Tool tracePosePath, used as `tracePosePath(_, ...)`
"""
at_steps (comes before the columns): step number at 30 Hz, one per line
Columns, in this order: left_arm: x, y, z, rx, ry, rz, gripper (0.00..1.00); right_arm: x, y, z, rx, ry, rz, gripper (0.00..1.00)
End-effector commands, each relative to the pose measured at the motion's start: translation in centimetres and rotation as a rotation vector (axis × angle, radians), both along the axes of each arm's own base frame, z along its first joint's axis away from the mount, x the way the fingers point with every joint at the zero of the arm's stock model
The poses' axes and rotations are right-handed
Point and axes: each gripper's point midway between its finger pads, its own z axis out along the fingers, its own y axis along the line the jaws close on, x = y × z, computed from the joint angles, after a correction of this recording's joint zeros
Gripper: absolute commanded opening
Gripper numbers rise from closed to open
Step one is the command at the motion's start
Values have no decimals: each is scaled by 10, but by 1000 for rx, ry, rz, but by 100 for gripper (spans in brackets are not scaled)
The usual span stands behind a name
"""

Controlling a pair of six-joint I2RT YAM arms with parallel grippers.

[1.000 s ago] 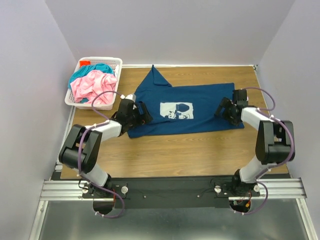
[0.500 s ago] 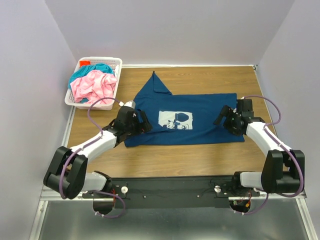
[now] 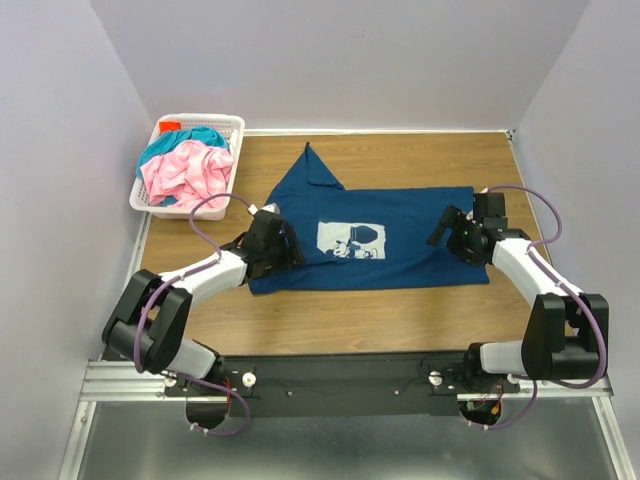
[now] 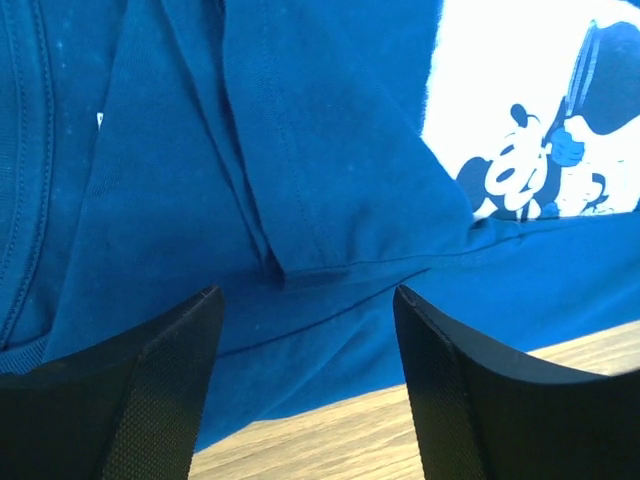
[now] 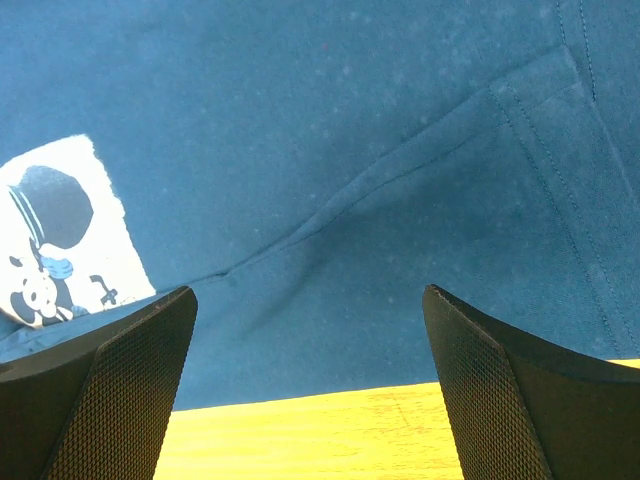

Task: Fold and stack the t-shirts
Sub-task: Fold the tshirt

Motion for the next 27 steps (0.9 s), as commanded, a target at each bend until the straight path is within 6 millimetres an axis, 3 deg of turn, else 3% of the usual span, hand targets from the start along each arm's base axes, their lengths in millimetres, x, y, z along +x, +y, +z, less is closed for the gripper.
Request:
tracePosePath(1,8,0,-3,26,6,23,68,1,-5,-3,-30,18,-7,100)
tracePosePath(10,18,-11,-11,41,25,-4,35,0,-8,-4,-42,20,-15,100)
tracePosePath(13,18,-12,-9,40,23,1,12,1,-8,-5,-44,22,-17,100)
tracePosePath(16,22,-13,-3,37,5,6,0,0,-9,-7,-46,31,-16,100)
tracePosePath(27,49,-25,14,64,-63,-39,0,0,-12,-9,-61,34,-26,100)
